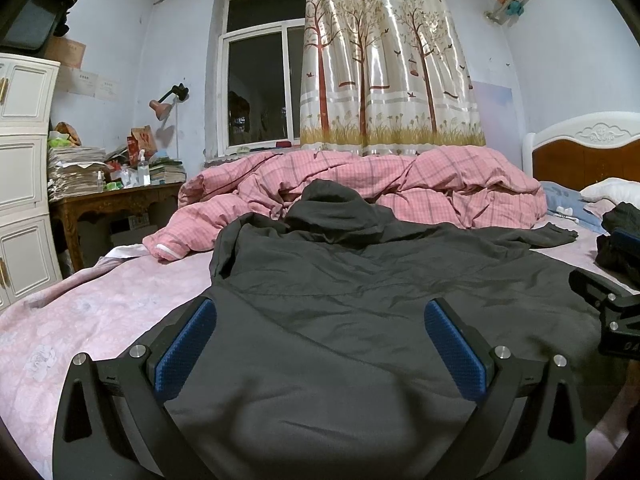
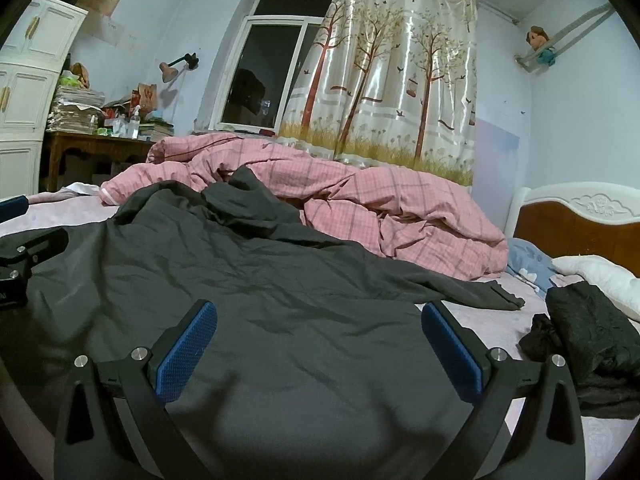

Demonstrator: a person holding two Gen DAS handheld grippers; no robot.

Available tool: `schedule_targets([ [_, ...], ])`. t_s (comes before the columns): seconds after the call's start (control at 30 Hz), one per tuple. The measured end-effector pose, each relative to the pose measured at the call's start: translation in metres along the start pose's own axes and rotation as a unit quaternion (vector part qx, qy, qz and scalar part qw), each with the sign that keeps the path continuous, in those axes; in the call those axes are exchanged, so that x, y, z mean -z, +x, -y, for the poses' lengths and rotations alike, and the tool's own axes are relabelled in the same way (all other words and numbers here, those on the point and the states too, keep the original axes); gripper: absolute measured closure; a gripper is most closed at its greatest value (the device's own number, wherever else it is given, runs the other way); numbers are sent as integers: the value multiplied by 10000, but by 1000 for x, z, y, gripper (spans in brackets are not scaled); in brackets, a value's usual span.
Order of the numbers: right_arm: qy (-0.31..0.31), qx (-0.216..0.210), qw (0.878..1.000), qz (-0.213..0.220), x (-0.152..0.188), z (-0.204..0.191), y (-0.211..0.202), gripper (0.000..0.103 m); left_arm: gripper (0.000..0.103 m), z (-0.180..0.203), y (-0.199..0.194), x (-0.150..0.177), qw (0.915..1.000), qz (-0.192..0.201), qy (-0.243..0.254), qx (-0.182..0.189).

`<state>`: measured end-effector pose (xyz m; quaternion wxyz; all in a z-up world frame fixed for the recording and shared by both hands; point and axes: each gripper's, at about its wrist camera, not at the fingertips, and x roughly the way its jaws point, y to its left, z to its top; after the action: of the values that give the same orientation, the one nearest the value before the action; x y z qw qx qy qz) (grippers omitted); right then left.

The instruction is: Fold large clothes

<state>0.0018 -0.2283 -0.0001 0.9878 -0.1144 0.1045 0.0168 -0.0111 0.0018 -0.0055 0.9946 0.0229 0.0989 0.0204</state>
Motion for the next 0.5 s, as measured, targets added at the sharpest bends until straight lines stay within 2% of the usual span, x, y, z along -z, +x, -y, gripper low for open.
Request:
schedule_targets([
  [0.23,62,-103,9999,-99,1,2,-1,1,0,0,0,-2,10000,-5,18,-4],
  [0.5,128,45,9999,-7,-2,4,-6,1,0,0,0,0,10000,-20,57,-10],
])
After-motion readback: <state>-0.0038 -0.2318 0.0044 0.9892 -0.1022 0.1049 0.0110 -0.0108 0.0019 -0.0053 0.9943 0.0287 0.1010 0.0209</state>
